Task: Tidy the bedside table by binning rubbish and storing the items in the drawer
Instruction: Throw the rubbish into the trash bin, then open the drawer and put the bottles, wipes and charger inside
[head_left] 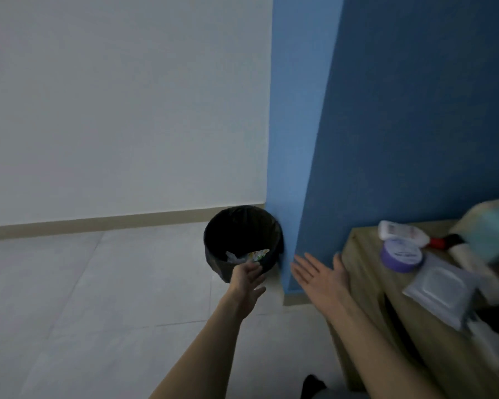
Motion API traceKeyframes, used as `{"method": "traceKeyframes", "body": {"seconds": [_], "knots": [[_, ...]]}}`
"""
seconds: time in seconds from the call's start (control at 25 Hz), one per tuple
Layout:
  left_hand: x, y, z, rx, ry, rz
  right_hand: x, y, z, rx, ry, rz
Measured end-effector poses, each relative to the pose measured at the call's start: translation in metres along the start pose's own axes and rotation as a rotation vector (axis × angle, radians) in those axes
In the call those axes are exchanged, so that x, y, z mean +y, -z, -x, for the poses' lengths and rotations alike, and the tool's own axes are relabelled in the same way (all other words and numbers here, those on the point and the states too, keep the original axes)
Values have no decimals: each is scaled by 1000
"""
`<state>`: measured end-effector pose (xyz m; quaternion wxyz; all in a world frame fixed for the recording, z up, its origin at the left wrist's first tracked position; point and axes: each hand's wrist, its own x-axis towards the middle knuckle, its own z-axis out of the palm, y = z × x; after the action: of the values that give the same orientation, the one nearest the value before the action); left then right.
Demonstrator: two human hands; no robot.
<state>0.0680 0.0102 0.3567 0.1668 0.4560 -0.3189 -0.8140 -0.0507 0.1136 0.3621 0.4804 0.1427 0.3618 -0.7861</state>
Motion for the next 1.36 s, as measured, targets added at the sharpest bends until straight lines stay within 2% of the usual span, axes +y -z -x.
{"method": "traceKeyframes", "body": {"seconds": [0.12, 0.2, 0.24, 0.28, 0.32, 0.36, 0.44, 0.52, 0.6, 0.76, 1.08, 1.36], "knots": [[-25, -48, 32, -78, -14, -106, -41, 32, 57, 45, 120, 48], [-47, -80, 49, -117, 7, -257, -53, 50, 81, 177, 242, 176], [-60, -94, 54, -130, 16, -331, -53, 68, 91, 313, 358, 379], [-71, -109, 62, -142, 28, -418, -56, 94, 106, 519, 483, 646], [-83, -123, 69, -159, 35, -511, -57, 108, 116, 783, 527, 885], [-95, -135, 72, -179, 34, -596, -59, 122, 125, 765, 558, 1122], [-120, -155, 77, -225, 36, -739, -65, 167, 133, 429, 744, 1570], [-139, -167, 81, -242, 3, -839, -72, 211, 131, 481, 829, 1776], [-157, -173, 76, -226, -27, -897, -72, 220, 126, 503, 861, 1935], [-179, -175, 59, -123, -17, -970, -73, 224, 123, 482, 803, 2046], [-198, -181, 47, -80, -72, -1030, -75, 223, 121, 548, 853, 2072], [-203, -180, 34, -62, -5, -996, -75, 225, 122, 541, 903, 2052]]}}
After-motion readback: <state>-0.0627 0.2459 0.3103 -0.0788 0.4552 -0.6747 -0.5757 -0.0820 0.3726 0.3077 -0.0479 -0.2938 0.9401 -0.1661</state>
